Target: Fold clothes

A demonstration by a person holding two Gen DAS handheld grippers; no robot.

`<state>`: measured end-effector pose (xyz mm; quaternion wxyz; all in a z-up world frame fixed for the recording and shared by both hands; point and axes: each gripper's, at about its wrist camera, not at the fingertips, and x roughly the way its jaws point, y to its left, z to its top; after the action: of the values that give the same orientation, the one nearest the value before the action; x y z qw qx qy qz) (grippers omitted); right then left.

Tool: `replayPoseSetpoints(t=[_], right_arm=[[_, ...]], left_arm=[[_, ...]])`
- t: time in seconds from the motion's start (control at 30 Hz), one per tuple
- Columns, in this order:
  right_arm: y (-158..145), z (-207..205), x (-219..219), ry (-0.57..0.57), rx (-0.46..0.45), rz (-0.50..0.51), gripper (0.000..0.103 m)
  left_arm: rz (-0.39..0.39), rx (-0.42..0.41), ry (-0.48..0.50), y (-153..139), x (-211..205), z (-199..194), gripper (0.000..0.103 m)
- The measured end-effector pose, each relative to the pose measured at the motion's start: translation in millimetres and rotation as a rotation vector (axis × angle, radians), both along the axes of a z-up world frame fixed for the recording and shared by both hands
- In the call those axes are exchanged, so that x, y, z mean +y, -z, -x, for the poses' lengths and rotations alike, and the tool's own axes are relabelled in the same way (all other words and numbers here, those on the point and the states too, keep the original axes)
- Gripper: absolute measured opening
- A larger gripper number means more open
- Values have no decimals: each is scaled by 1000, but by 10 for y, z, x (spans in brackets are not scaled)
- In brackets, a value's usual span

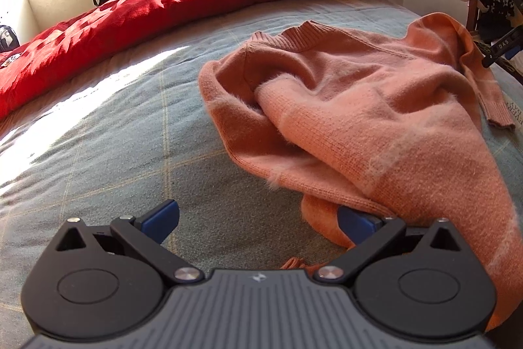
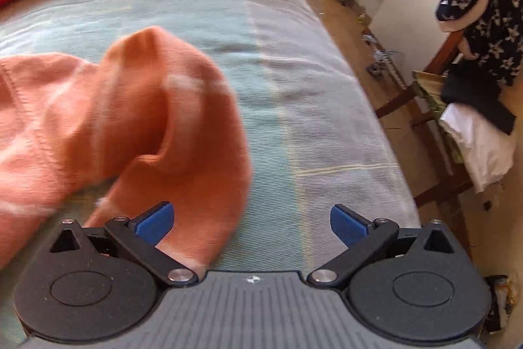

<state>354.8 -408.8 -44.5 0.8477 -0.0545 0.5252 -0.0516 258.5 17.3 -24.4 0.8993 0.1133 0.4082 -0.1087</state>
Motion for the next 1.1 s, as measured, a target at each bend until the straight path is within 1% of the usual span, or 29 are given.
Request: replayPoseSetpoints(t=[0.07,0.13,0.2,0.33,0.4,0.5,0.67,0.73,0.93,1.0,1.03,1.1], right_arm=[[93,-85,261,-40,25,-15,103],[208,-186,496,-65,58,1,103],[352,-260,683,-71,96,48,103],[400,-261,801,-85,99,190,103],[370,-219,747,-84,95,308,103],[311,-173,468,-42,108,336,103],[296,-174,107,46,88,539,103],[254,-203,-86,92,75,536,103],[32,-330,-662,189,-26,439,103],[-23,-415,-866,240,-54,423,103],[-57,-453,-985,263,-81,393,103],[-94,-520,-1181,319,-93,349,103]], left_arm=[[-3,-1,-3,-2,-3,5,102],[-4,0,-5,0,-2,8,102],[-1,2,-5,4,8,8,102],[-2,-2,8,6,8,27,102],[-3,-8,19,9,6,39,102],[6,-15,23,17,16,47,102],[13,-18,21,21,34,54,102],[9,-17,21,18,40,52,102],[3,-6,19,15,28,15,102],[0,1,22,16,17,-1,102],[-1,4,22,14,14,-8,102],[-6,7,18,7,10,-16,102]])
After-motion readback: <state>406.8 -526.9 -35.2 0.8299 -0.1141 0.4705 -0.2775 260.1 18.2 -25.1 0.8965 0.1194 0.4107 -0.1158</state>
